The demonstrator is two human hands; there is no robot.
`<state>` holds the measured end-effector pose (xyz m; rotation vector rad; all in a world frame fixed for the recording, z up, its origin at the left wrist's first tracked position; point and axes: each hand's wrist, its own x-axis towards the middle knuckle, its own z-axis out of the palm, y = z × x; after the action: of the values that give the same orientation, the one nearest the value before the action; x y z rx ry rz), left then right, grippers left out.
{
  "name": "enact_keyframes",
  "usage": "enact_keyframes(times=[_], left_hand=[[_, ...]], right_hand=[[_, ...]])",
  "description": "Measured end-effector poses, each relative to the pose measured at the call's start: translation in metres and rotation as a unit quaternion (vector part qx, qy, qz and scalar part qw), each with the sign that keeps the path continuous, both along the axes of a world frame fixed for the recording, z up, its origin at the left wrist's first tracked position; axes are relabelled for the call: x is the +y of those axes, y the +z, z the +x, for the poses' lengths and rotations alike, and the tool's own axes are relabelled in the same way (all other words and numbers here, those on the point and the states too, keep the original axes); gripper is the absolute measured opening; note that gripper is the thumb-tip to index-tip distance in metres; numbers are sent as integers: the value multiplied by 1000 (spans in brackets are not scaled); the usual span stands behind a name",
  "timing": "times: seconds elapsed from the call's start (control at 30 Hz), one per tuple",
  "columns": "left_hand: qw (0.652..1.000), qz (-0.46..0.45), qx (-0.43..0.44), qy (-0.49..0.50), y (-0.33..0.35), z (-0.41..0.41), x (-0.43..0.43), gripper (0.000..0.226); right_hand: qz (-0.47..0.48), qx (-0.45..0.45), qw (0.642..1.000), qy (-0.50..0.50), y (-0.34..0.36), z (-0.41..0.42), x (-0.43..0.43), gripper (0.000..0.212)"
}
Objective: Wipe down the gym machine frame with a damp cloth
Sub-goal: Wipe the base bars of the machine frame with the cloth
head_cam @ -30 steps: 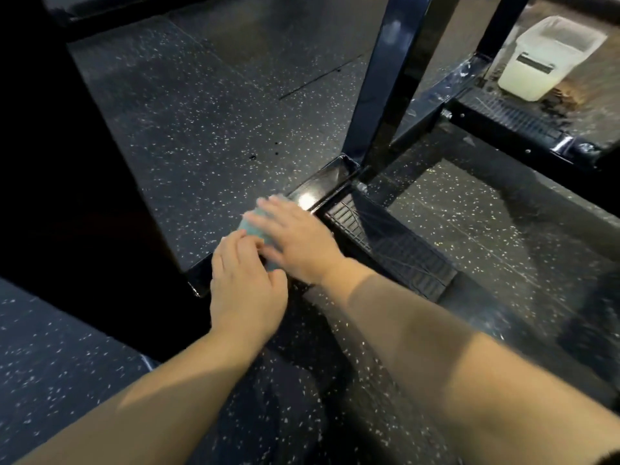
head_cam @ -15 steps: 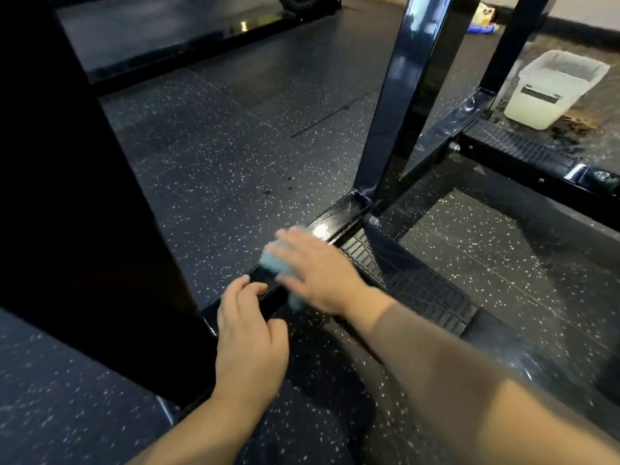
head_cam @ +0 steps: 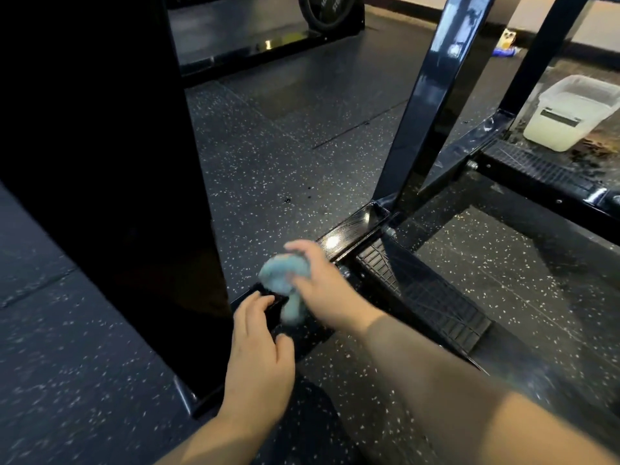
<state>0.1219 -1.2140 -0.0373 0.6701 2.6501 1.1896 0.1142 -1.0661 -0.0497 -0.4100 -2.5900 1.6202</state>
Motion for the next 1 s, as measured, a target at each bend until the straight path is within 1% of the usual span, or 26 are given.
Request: enact_keyframes(times=[0.07, 0.1, 0.13, 0.17, 0.2, 0.23, 0.27, 0.3, 0.33, 0.37, 0.4, 0.43, 0.5, 0.53, 0.57, 0.63, 0.67, 0.7, 0.73, 0.77, 0.8, 0.83, 0.9, 0.93, 0.97, 1.0], left_hand=[[1000, 1, -1, -12, 0, 4, -5, 51], [1000, -1, -5, -16, -1, 5, -6, 51], [1000, -3, -8, -20, -2, 4, -6, 50], [1000, -5, -10, -22, -2, 3, -6, 49], [1000, -7, -9, -22, -3, 1, -6, 49], [1000, -10, -5, -22, -3, -1, -7, 48], [1000, -12, -1, -24, -4, -3, -6, 48], [1000, -13, 4, -27, -4, -5, -6, 47], [999, -16, 7, -31, -5, -6, -6, 47], [999, -20, 10, -35, -5, -7, -5, 47], [999, -26, 11, -38, -6, -9, -5, 47], [999, -34, 11, -40, -7, -10, -5, 47], [997, -61, 0, -39, -10, -11, -5, 49], [996, -76, -7, -39, -11, -10, -6, 50], [995, -86, -13, -39, -12, -9, -7, 49], [995, -87, -20, -41, -12, -7, -11, 44], [995, -88, -22, -44, -11, -6, -13, 41], [994, -92, -23, -48, -10, -5, -15, 39], [994, -95, -21, -52, -11, -5, -17, 37], [994, -96, -18, -53, -11, -5, -19, 36], [994, -93, -14, -54, -12, -6, -21, 36], [995, -85, -9, -53, -13, -6, -22, 35], [998, -53, 0, -45, -15, -7, -24, 30], [998, -38, 7, -42, -16, -7, -25, 27], [999, -28, 15, -40, -16, -7, -26, 25], [999, -21, 22, -35, -18, -7, -28, 25]], right_hand=[[-187, -5, 980, -71, 11, -5, 16, 26], [-226, -7, 969, -97, 16, -8, 22, 20], [-193, -9, 975, -112, 16, -13, 27, 16], [-100, -19, 989, -111, 15, -16, 32, 16], [37, -28, 993, -108, 8, -21, 38, 21], [179, -29, 977, -116, 3, -24, 44, 27], [295, -23, 946, -134, -3, -26, 50, 34], [361, -5, 920, -151, -7, -30, 57, 39], [371, 21, 914, -161, -7, -33, 62, 42], [354, 38, 923, -148, -6, -35, 64, 40], [338, 43, 934, -104, -5, -36, 62, 34], [347, 29, 936, -45, -5, -36, 55, 34], [401, -2, 914, 51, -14, -29, 30, 47], [422, 2, 904, 71, -21, -23, 18, 53], [431, 30, 897, 93, -25, -17, 9, 55], [445, 80, 878, 157, -23, -14, 11, 46], [473, 83, 863, 155, -23, -18, 26, 40], [492, 54, 860, 124, -24, -23, 47, 36], [508, 17, 860, 51, -24, -26, 69, 40], [515, -19, 857, -27, -28, -28, 92, 49], [495, -40, 864, -87, -29, -28, 103, 57], [486, -62, 866, -105, -29, -29, 100, 56], [515, -17, 853, -85, -26, -33, 53, 34], [505, 25, 861, -47, -24, -32, 20, 24], [442, 71, 894, -5, -23, -29, -12, 24], [362, 108, 925, 44, -26, -23, -36, 33]])
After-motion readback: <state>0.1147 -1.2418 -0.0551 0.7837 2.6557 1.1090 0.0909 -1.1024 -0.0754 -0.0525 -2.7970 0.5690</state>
